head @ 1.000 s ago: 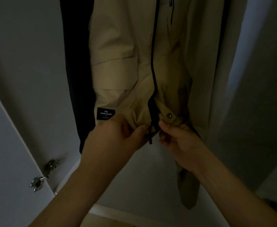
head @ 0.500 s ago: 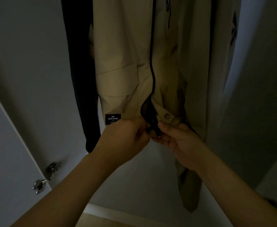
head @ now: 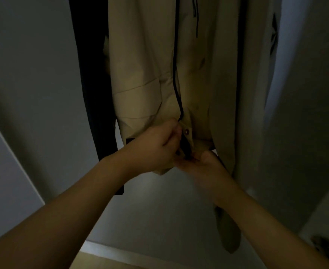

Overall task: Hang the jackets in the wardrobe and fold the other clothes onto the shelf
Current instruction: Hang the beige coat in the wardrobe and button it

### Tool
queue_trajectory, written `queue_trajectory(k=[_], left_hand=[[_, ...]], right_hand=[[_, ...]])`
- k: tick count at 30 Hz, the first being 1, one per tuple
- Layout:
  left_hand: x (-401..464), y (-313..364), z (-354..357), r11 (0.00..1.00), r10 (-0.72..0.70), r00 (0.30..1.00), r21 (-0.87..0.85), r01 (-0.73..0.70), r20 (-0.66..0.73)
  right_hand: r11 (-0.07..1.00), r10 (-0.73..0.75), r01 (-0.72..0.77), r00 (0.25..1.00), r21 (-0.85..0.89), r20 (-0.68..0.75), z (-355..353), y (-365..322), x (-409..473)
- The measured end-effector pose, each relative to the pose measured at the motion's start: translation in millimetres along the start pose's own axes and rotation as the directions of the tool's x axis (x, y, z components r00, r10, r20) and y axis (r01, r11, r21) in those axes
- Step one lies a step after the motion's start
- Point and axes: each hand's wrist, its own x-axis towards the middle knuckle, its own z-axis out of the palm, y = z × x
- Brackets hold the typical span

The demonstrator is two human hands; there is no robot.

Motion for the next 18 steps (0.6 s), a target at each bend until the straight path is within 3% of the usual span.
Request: queue_trajectory(k=[5,9,12,18], left_hand=[[2.2,-4.7,-0.3,0.998,0.008,1.0,0.057,-0.007,-0.03],[-7.4,-5.5,3.7,0.991,0.108,0.991,0.086,-0.101,-0.084],[-10.8,-4.3,7.9,0.984,0.169,0.985,0.067,-0.167,-0.036],[-3.9,-3.5,11.9,0.965,0.038,0.998,0.256,-0.049,0.047]], right_hand=[[0.997,-0.019,0.002,0.973,-0.072,-0.232,-0.4,14.0,3.8],[0.977,-0.117,0.065,0.958,-0.202,-0.261,-3.3,17.1,-0.3],[0.944,-0.218,0.138,0.943,-0.299,-0.252,-3.2,16.3,-4.7],[0.844,-0.337,0.209,0.923,-0.493,-0.186,-2.8,19.1,-10.1]])
